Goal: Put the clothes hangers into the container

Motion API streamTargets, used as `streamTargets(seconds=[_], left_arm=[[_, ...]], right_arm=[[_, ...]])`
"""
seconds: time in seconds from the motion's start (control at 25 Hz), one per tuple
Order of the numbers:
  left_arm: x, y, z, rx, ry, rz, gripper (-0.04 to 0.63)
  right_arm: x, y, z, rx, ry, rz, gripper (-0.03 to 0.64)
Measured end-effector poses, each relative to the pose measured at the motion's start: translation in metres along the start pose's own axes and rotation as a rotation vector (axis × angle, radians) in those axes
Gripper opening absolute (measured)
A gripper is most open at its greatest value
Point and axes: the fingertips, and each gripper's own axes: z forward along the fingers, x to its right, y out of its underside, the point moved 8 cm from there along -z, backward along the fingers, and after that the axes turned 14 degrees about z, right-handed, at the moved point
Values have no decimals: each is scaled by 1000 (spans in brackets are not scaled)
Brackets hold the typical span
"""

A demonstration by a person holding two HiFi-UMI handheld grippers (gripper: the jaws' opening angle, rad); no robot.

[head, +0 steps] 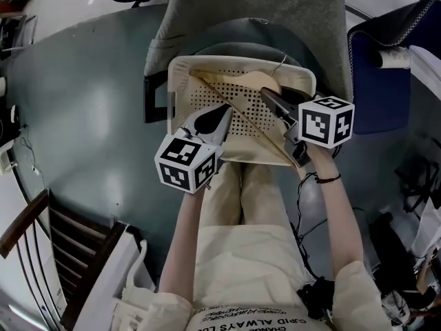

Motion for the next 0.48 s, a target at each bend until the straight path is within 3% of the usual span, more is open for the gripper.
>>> streamTargets(seconds=[0.48], left_arm=[[4,5,10,-33,17,4,23]], right_arm=[[13,-1,4,23,180,-11,87]])
